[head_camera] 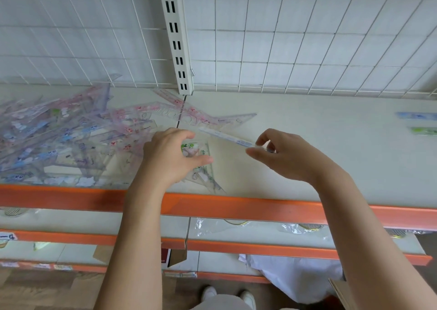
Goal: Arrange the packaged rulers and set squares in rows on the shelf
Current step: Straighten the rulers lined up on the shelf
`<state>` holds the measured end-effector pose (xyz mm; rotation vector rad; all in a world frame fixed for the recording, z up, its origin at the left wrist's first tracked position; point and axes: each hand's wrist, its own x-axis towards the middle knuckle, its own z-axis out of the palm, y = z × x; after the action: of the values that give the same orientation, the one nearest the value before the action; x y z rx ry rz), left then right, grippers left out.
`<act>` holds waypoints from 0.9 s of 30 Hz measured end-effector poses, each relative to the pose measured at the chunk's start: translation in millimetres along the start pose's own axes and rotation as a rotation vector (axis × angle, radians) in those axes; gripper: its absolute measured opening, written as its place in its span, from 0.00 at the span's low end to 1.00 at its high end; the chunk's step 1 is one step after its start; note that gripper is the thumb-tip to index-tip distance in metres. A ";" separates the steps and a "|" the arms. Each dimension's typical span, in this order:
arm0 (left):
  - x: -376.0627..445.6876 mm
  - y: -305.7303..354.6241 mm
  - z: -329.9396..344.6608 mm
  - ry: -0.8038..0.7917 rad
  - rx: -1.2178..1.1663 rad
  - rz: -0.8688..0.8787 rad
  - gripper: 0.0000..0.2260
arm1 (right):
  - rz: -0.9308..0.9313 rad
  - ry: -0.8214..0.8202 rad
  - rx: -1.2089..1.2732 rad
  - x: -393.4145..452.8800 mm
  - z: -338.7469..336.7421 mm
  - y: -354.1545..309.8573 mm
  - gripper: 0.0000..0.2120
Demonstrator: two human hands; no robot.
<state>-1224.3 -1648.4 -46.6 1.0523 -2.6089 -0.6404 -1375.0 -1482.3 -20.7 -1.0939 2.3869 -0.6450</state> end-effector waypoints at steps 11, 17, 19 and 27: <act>14.3 -1.0 -1.0 -0.112 0.099 -0.039 0.34 | 0.005 0.230 0.048 -6.4 0.1 9.1 0.09; 17.7 -5.6 -6.8 -0.034 -0.093 0.001 0.23 | 0.021 0.287 0.074 -6.7 1.3 9.0 0.07; 19.3 -8.7 -7.8 0.018 -0.235 0.040 0.13 | 0.023 0.304 0.120 -5.3 2.2 8.3 0.05; 26.3 -7.8 -15.6 0.239 -0.644 0.089 0.08 | 0.059 0.500 0.233 -2.9 2.9 2.7 0.05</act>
<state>-1232.2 -1676.7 -35.0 0.7426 -2.0076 -1.1459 -1373.2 -1479.1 -24.0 -0.8299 2.6429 -1.2626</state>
